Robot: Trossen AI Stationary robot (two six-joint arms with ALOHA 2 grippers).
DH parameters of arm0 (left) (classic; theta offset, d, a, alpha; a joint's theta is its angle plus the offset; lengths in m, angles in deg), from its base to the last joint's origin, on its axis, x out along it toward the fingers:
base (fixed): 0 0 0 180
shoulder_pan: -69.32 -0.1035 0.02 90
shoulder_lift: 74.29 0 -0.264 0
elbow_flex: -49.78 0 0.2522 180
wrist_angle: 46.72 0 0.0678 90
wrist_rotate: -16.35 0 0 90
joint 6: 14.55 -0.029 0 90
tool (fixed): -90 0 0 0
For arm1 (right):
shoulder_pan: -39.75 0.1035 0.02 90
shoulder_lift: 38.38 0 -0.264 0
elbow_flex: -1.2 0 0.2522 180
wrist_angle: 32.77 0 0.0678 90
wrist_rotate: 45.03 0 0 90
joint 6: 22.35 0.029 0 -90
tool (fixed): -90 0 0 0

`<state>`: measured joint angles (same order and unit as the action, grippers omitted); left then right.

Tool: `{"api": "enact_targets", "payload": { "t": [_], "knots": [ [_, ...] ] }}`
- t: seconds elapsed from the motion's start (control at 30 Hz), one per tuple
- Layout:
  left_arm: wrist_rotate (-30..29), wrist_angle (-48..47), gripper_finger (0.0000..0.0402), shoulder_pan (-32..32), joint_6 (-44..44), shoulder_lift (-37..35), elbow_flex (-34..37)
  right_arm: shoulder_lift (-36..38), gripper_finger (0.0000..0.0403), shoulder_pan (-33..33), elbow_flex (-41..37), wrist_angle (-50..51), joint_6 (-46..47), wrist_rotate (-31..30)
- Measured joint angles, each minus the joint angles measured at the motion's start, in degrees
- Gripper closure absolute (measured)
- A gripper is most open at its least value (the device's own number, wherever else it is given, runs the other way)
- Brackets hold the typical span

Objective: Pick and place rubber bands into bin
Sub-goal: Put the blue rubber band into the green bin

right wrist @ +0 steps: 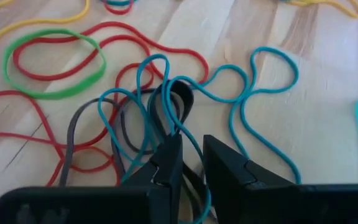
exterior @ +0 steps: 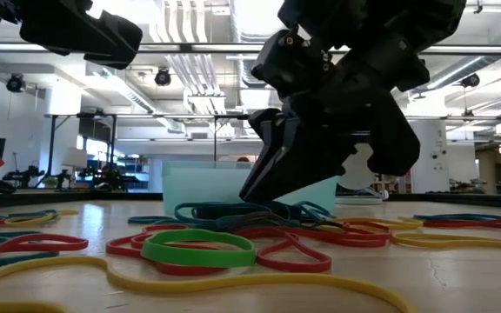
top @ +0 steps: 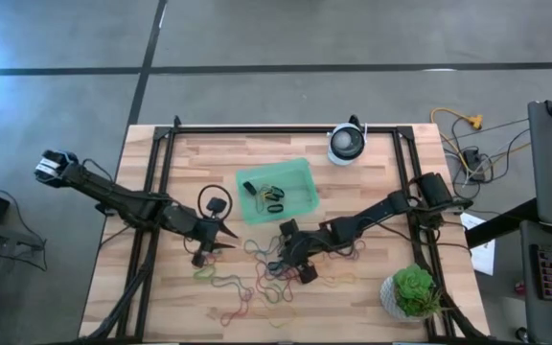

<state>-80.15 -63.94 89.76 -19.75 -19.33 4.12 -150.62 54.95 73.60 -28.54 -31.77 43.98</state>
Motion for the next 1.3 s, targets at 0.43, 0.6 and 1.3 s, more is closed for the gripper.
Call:
{"api": "enact_targets", "payload": {
  "t": [0.43, 0.6, 1.3],
  "knots": [
    [0.00, 0.00, 0.0297, 0.00, 0.04, 0.02, 0.00, 0.02, 0.0360, 0.00, -0.15, 1.48, -0.16, 0.09],
    [0.00, 0.00, 0.0297, 0.00, 0.02, 0.02, 0.00, 0.07, 0.0392, 0.02, -0.15, 1.54, -1.98, -0.05],
    [0.00, -0.10, 0.0297, -0.02, 0.00, 0.04, 0.00, 4.34, 0.0394, 1.06, 3.06, 4.87, -2.93, -0.42]
  ]
}}
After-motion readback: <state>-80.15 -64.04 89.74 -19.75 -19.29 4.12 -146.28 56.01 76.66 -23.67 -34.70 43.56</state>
